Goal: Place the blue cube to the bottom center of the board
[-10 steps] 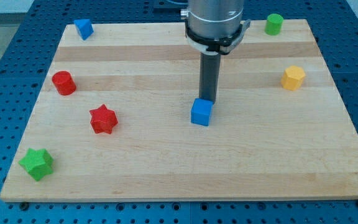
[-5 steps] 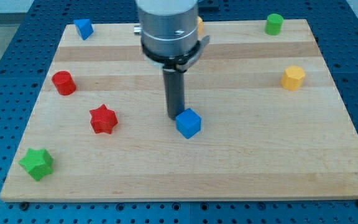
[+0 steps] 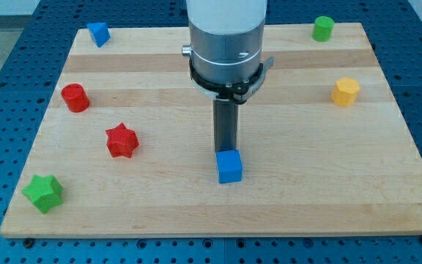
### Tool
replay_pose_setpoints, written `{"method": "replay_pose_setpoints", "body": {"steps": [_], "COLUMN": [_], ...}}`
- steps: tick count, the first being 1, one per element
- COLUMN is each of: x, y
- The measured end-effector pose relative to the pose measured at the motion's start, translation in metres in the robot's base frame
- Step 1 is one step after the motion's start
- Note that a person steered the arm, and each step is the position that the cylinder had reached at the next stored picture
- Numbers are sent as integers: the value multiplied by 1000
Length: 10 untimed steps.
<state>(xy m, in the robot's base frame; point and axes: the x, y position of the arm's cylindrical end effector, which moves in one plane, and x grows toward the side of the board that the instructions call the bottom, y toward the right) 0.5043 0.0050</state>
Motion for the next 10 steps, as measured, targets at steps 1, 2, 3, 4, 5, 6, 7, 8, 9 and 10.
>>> {"method": "replay_pose_setpoints", "body": {"steps": [1,2,3,4,5,6,7,8,9,10], "x": [10,20,29,34,34,34,33,21,21,21], "y": [0,0,0,4,5,5,-11,-40,-41,-44]}}
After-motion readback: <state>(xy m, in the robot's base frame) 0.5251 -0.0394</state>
